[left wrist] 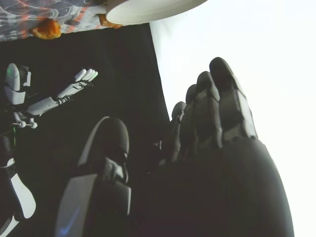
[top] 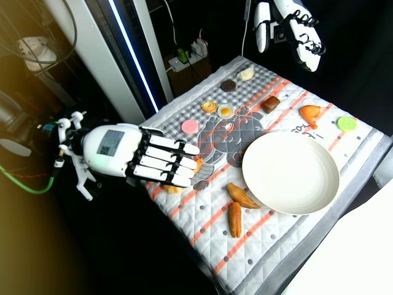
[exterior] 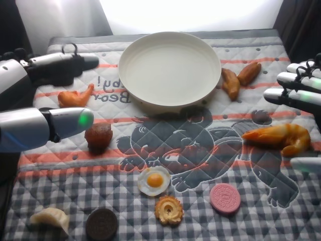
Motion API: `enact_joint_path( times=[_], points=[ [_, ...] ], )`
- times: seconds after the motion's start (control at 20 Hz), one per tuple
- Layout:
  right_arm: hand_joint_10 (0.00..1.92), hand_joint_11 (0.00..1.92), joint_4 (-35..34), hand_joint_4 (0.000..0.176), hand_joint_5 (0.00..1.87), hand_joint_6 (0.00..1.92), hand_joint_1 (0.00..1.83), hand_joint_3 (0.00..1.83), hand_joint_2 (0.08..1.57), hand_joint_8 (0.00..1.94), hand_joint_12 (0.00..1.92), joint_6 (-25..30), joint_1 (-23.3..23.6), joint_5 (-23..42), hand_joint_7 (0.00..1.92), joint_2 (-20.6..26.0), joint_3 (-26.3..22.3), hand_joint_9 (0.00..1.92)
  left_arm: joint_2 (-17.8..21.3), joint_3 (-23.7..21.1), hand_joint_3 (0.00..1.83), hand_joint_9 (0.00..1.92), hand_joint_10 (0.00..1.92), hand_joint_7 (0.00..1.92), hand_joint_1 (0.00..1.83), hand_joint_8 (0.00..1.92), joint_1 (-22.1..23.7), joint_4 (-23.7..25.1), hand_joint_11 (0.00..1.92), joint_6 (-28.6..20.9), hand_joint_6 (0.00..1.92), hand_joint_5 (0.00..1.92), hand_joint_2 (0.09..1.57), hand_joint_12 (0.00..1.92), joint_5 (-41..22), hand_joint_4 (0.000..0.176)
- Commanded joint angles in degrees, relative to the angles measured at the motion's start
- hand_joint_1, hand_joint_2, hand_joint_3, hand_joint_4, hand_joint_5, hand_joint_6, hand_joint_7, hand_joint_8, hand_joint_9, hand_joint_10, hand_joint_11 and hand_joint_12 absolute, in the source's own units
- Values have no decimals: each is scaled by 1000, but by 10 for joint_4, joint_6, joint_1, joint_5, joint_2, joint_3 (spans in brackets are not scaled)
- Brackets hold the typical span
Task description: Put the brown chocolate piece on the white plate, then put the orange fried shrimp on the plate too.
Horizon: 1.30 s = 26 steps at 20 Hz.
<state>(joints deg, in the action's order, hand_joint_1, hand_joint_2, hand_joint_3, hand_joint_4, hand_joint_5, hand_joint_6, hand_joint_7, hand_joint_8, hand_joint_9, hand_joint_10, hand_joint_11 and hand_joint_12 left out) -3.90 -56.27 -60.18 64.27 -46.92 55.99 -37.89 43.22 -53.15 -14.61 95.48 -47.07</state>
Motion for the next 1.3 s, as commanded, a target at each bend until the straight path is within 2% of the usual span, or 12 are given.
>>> enact_joint_path(
  times=[0.0,0.1,0.2,0.3,0.4,0.55,0.65,0.7,0.75,0.85,1.05,1.25],
  points=[
    [4,0,-8,96,230,3,339,14,1184,0,403,0,6,68,157,0,3,121,-1,3,2,558,4,431,367,0,5,2,226,-2,0,330,1138,776,-64,151],
    [9,0,-8,105,233,4,340,11,1194,5,404,0,6,67,168,0,3,138,-1,5,0,442,0,349,368,0,5,1,144,-2,0,247,1100,816,-59,174],
    [5,0,-8,99,246,3,335,2,1196,3,466,0,6,64,182,0,4,148,-2,10,0,301,0,227,404,0,7,-1,8,-2,0,173,1011,766,-49,176],
    [3,0,-8,80,260,4,346,2,1200,0,522,0,6,63,179,0,4,154,-6,16,0,287,0,244,618,2,12,-2,0,0,2,202,832,640,-35,176],
    [1,0,-8,82,261,2,325,3,1208,1,502,0,6,62,183,-1,5,151,-14,19,0,280,1,239,698,0,21,-15,0,32,0,171,771,595,-18,176],
    [1,0,-7,65,252,0,316,1,1214,0,461,0,6,62,188,-1,5,157,-31,15,0,285,11,235,727,9,37,-41,0,129,10,152,758,541,4,176],
    [2,0,-6,100,242,2,369,1,1217,1,508,0,6,62,186,-1,5,163,-47,17,0,326,8,300,738,6,44,-64,0,191,8,226,759,565,21,176],
    [2,0,-6,100,242,2,369,1,1217,1,508,0,6,62,186,-1,5,163,-50,18,0,326,8,300,738,6,46,-70,0,206,8,226,759,565,25,176],
    [1,0,-6,80,243,1,330,2,1220,2,464,0,5,62,191,-1,5,161,-58,21,2,376,5,348,712,1,51,-84,11,237,1,253,788,600,35,176],
    [1,0,-6,71,245,1,328,2,1224,3,431,0,4,62,199,-1,5,163,-71,29,0,378,2,355,726,1,63,-105,8,280,1,262,787,604,51,176],
    [3,0,-6,59,261,2,334,1,1223,2,530,0,4,62,202,-1,5,165,-97,54,0,379,11,348,720,12,83,-135,41,322,12,311,836,560,84,176],
    [0,0,-3,72,230,0,316,1,1237,0,443,0,4,58,182,-1,5,145,-122,80,5,434,0,431,785,8,96,-169,2,362,9,373,877,709,120,157]
  ],
)
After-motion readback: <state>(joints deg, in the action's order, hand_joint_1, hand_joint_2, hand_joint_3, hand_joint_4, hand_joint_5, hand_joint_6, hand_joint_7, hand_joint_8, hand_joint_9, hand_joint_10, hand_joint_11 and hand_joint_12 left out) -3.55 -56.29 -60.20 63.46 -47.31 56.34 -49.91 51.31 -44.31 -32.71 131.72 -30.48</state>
